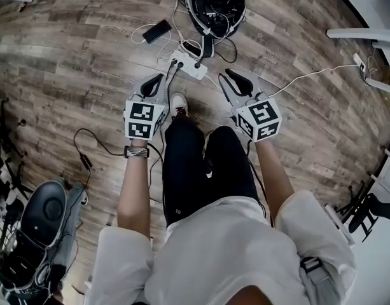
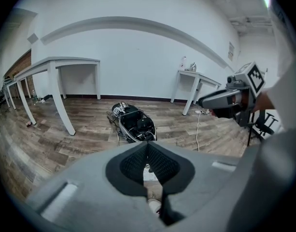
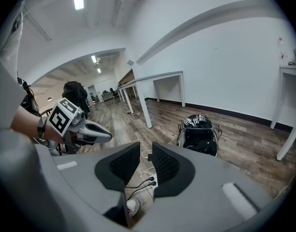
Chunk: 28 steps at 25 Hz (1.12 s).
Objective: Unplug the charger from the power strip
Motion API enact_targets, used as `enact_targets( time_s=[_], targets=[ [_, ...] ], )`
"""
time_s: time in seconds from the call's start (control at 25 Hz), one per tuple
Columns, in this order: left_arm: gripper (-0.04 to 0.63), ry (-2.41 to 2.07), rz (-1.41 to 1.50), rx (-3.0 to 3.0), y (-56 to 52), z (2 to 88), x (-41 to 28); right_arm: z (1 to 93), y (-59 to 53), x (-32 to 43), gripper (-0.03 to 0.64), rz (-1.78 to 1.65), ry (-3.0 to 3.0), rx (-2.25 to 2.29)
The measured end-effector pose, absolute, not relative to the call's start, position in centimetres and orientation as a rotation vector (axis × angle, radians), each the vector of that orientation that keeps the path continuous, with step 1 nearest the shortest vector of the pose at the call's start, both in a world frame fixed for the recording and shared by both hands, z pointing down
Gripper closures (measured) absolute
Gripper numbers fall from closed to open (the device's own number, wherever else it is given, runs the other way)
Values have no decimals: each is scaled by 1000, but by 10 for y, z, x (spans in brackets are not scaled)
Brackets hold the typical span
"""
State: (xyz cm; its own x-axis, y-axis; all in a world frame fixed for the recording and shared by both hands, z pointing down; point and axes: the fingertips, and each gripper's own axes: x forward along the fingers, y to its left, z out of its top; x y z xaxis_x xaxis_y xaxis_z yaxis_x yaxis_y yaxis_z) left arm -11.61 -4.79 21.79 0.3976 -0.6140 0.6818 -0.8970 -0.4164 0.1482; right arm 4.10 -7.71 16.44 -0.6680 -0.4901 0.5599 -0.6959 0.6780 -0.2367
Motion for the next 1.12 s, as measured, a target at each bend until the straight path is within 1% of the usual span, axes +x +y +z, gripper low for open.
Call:
enact_targets(
  time_s=[0.36,0.84,1.12],
  targets=[
    [591,-1299,752,2169,-48,272,-119,226,-76,36,532,592,-2438,882],
    [591,-1276,679,2134,-52,370,-114,311,-84,24,523,593,-2444,867],
    [591,-1261,674,2135,-50,437,-109,368,-90,40,517,583,-2443,923]
  ],
)
